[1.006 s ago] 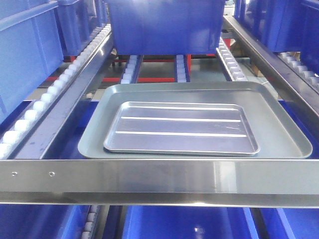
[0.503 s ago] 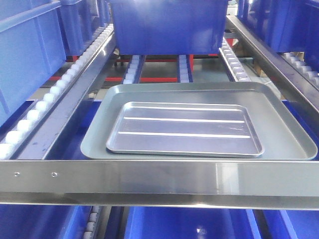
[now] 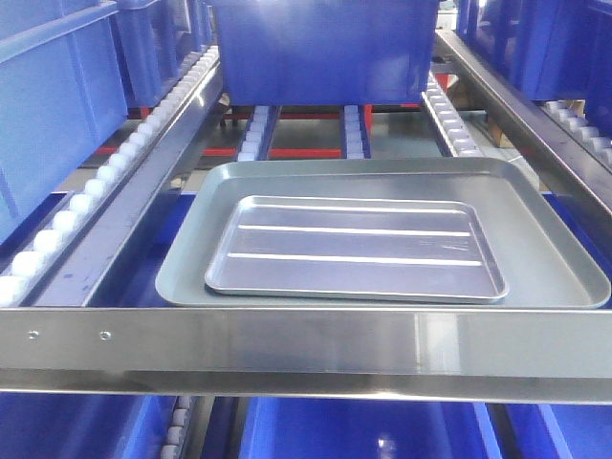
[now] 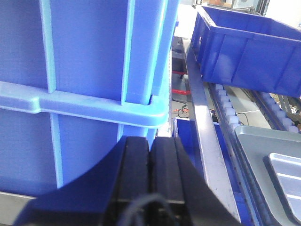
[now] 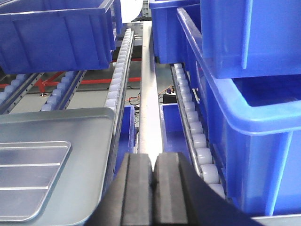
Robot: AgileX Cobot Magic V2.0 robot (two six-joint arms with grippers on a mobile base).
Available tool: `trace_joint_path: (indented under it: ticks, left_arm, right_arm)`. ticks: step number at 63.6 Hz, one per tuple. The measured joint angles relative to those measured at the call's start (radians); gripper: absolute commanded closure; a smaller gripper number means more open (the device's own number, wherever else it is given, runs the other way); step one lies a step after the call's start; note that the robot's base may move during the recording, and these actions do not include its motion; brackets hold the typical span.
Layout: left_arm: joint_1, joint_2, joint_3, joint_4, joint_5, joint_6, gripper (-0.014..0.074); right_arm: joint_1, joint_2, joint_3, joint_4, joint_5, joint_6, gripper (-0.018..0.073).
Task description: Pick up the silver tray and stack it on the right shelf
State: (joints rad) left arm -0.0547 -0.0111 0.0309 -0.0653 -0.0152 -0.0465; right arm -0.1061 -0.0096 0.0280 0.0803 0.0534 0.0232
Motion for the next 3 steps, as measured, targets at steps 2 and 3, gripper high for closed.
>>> trace_joint_path:
  ticks: [2,3]
  left_arm:
    - [0.000,0.000,0.000,0.000,0.000,0.000,0.0697]
    - [0.000,0.000,0.000,0.000,0.000,0.000,0.0697]
  right_arm:
    - [0.000,0.000,0.000,0.000,0.000,0.000,0.0502]
    - [0.000,0.000,0.000,0.000,0.000,0.000,0.0502]
